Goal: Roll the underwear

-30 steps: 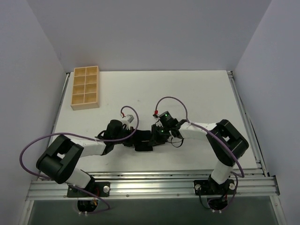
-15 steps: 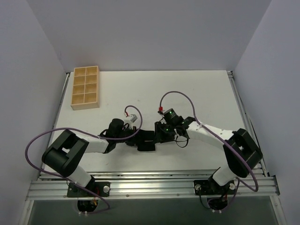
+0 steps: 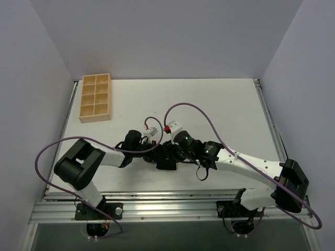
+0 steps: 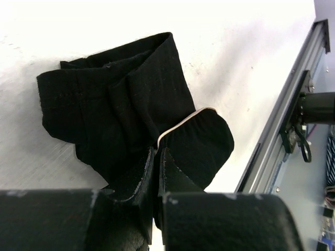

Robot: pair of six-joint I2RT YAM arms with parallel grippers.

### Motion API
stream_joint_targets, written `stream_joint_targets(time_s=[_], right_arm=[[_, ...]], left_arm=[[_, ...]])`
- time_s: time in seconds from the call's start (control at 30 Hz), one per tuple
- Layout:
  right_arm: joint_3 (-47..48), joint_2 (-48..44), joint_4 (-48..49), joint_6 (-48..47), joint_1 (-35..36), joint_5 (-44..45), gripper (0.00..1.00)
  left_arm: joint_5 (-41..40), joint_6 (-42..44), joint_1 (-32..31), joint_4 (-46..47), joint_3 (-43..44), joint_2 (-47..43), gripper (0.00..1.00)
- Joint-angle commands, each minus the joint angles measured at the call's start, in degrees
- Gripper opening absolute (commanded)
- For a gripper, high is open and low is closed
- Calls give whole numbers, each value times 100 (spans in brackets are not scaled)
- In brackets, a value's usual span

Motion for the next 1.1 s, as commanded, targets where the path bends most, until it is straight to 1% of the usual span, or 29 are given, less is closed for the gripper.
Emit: stream_joint_targets(time_s=[0.0, 0.07, 0.2, 0.3, 0.43, 0.5, 0.6, 0.63, 0.77, 0.83, 0.87, 0.93, 1.07], right_arm=[[164, -292, 114, -704, 288, 1101, 49], [156, -346, 132, -695, 386, 1349, 49], [208, -407, 79, -774, 684, 1472, 51], [234, -267, -35, -1151, 1044, 1805, 51], [226, -47, -105, -1853, 1335, 1780, 52], [208, 84, -140, -2171, 1335, 1631, 52], [94, 252, -184, -2558, 1248, 1166, 54], [68, 278, -202, -2620, 1204, 851, 54], [-73, 444, -167, -2901, 932, 454, 56], [6, 541, -246, -3015, 651, 252, 57], [24, 603, -281, -3059, 537, -54, 57], [15, 647, -290, -3199, 300, -371, 57], [-3, 901, -369, -3428, 210, -628, 58]], left_arm=[[255, 107, -82, -344, 94, 314, 2], [317, 54, -73, -344, 138, 394, 2], [441, -43, -108, -204, 173, 622, 2], [537, -69, -144, -177, 226, 728, 2], [608, -69, -152, -203, 296, 807, 2], [643, -78, -161, -212, 331, 860, 2], [704, -70, -188, -212, 384, 904, 2], [713, -61, -205, -273, 428, 913, 2], [713, 45, -249, -441, 516, 957, 2], [713, 54, -267, -450, 533, 957, 2], [713, 54, -267, -458, 551, 974, 2], [713, 62, -284, -485, 569, 992, 2], [704, 71, -302, -511, 595, 1027, 2]])
